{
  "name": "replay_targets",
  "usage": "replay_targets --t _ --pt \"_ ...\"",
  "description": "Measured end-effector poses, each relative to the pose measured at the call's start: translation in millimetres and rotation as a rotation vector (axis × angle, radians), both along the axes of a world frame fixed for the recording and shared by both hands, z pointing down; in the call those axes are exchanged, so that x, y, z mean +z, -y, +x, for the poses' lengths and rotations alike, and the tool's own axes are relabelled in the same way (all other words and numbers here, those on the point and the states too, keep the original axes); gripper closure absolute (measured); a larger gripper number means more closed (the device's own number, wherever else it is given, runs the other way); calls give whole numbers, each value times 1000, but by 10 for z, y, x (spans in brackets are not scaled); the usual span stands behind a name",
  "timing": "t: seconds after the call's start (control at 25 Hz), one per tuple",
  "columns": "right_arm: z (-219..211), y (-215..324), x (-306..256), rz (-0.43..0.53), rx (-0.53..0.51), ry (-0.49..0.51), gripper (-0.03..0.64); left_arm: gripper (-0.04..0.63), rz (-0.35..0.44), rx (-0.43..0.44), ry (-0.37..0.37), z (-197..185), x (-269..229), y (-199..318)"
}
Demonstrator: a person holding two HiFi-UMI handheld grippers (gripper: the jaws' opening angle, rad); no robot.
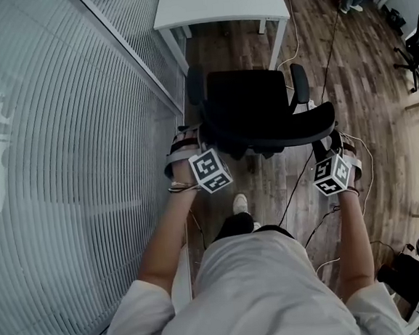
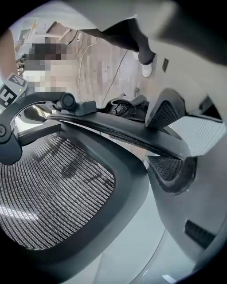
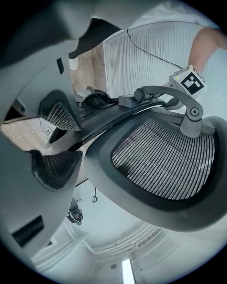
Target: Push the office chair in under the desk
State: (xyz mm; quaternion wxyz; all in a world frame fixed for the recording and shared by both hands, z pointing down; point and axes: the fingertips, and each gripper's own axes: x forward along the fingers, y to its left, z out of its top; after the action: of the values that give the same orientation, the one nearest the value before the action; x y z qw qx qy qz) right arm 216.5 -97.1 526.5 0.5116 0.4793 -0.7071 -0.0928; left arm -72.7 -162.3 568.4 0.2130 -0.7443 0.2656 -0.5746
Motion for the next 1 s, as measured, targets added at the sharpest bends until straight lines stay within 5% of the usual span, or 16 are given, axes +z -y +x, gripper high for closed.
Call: replay_targets --t 1.0 --pt "247 1300 65 11 -42 5 456 387 -7 -49 7 231 31 1217"
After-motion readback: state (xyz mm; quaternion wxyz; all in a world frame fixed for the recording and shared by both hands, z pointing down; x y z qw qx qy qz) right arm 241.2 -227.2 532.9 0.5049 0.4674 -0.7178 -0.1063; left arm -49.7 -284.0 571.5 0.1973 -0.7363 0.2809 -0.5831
